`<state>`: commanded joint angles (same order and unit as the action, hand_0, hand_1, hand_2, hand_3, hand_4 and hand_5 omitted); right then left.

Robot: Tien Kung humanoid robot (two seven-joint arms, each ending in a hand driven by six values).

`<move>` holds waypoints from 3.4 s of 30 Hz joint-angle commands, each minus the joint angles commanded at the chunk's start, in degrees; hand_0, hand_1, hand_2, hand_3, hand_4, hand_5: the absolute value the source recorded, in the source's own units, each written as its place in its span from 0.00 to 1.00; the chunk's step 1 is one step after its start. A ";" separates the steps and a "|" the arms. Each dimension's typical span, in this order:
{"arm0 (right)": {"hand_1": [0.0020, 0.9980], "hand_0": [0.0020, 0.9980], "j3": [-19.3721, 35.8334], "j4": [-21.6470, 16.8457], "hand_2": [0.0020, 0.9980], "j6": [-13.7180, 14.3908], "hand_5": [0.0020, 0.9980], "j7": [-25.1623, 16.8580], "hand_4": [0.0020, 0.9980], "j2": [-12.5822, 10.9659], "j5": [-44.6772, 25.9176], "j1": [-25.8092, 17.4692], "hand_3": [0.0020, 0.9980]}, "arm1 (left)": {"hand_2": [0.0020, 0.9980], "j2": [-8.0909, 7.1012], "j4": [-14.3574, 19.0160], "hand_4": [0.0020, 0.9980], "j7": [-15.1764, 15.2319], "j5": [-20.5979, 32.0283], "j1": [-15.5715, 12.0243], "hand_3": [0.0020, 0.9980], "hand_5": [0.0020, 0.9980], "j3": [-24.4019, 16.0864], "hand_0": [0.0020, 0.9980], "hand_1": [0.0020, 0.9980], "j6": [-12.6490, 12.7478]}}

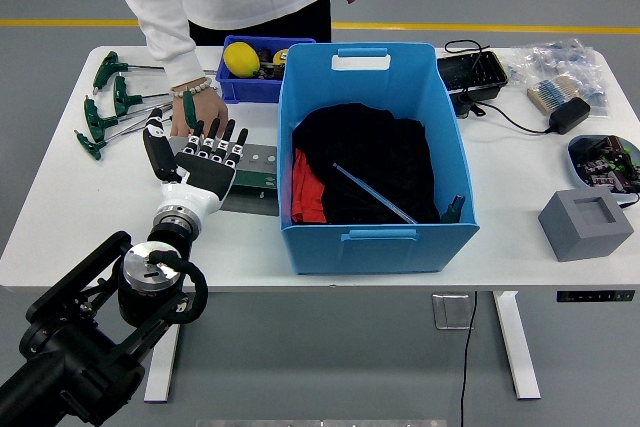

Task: Lift tool from toolbox,place it in box,lift tool from toolbox,place it in box

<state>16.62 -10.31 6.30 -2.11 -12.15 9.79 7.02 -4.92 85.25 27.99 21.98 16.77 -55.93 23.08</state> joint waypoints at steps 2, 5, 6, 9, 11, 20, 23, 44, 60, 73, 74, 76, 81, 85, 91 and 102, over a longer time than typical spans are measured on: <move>0.66 0.68 0.03 0.00 0.71 -0.01 0.73 0.00 0.78 -0.01 0.07 0.01 0.57 | 1.00 -0.16 0.74 0.75 0.05 -0.15 -0.45 1.00 0.83 0.06 0.86 0.90 0.27; 0.66 0.68 -0.09 0.00 0.71 -0.03 0.73 -0.02 0.78 -0.04 0.02 0.03 0.57 | 1.00 -0.36 1.96 0.74 0.44 -0.46 -1.29 1.00 0.81 -0.05 0.85 0.88 0.73; 0.66 0.68 -0.15 0.00 0.71 -0.03 0.73 -0.02 0.78 -0.04 -0.06 0.04 0.57 | 1.00 -0.36 2.18 0.74 0.55 -0.51 -1.47 1.00 0.81 -0.12 0.85 0.88 0.80; 0.66 0.68 -0.24 0.00 0.71 0.00 0.73 -0.05 0.78 -0.02 -0.18 0.02 0.57 | 1.00 -0.42 2.70 0.74 0.97 -0.87 -2.03 1.00 0.81 -0.33 0.85 0.88 0.77; 0.66 0.68 -0.50 0.00 0.71 -0.01 0.73 -0.08 0.78 -0.01 -0.37 0.00 0.57 | 1.00 -0.40 2.15 0.75 0.99 -1.04 -1.88 1.00 0.82 -0.66 0.85 0.88 0.55; 0.66 0.68 -2.01 0.00 0.71 -0.08 0.73 -0.29 0.78 0.06 -1.53 -0.17 0.57 | 1.00 -0.06 -1.27 0.75 0.60 -0.31 0.12 1.00 0.83 -1.07 0.85 0.88 -0.83; 0.66 0.68 -2.35 0.00 0.71 -0.10 0.73 -0.33 0.78 0.09 -1.81 -0.25 0.57 | 1.00 0.16 -2.81 0.74 0.64 0.05 0.89 1.00 0.84 -1.15 0.85 0.88 -0.90; 0.66 0.68 -3.77 0.00 0.71 -0.17 0.73 -0.53 0.78 0.21 -3.05 -0.30 0.57 | 1.00 1.63 -6.63 0.74 3.23 0.49 0.85 1.00 0.79 -1.83 0.84 0.87 -1.60; 0.66 0.69 -3.37 0.00 0.71 -0.22 0.73 -0.51 0.78 0.29 -2.99 -0.05 0.57 | 0.95 1.18 -14.40 0.71 1.69 2.93 4.06 0.72 0.94 -1.79 0.83 0.86 -2.91; 0.66 0.68 -3.49 0.00 0.71 -0.25 0.73 -0.56 0.78 0.39 -2.96 0.07 0.57 | 0.93 0.87 -15.56 0.73 1.03 2.95 5.12 0.62 0.98 -1.52 0.83 0.85 -3.37; 0.66 0.68 -3.91 0.00 0.71 -0.26 0.73 -0.64 0.78 0.39 -3.37 0.10 0.57 | 0.93 0.84 -15.78 0.73 1.11 3.16 5.31 0.62 0.98 -1.52 0.83 0.85 -3.30; 0.66 0.68 -4.41 0.00 0.71 -0.28 0.73 -0.77 0.78 0.39 -3.87 0.15 0.57 | 0.93 0.85 -15.88 0.73 1.32 3.28 5.44 0.62 0.98 -1.61 0.83 0.85 -3.16; 0.66 0.68 -4.18 0.00 0.71 -0.29 0.73 -0.73 0.78 0.39 -3.85 0.11 0.57 | 0.94 0.90 -15.76 0.72 1.58 3.13 5.26 0.64 0.96 -1.72 0.83 0.85 -2.96; 0.66 0.68 -3.87 0.00 0.71 -0.29 0.73 -0.66 0.78 0.38 -3.50 0.11 0.57 | 0.93 0.90 -15.47 0.72 1.52 3.06 5.21 0.66 0.95 -1.75 0.83 0.85 -2.92; 0.66 0.68 -3.66 0.00 0.71 -0.29 0.73 -0.67 0.78 0.37 -3.24 0.14 0.57 | 0.94 1.04 -13.80 0.72 1.61 2.77 4.78 0.68 0.97 -1.66 0.82 0.85 -2.74; 0.66 0.69 -2.78 0.00 0.71 -0.30 0.73 -0.53 0.78 0.37 -2.51 0.11 0.57 | 0.99 1.49 -10.05 0.73 1.86 2.07 2.97 1.00 0.89 -1.35 0.84 0.87 -2.99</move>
<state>13.84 -10.31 6.00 -2.64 -11.78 7.28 7.13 -3.43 75.20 29.85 24.05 19.73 -57.28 20.09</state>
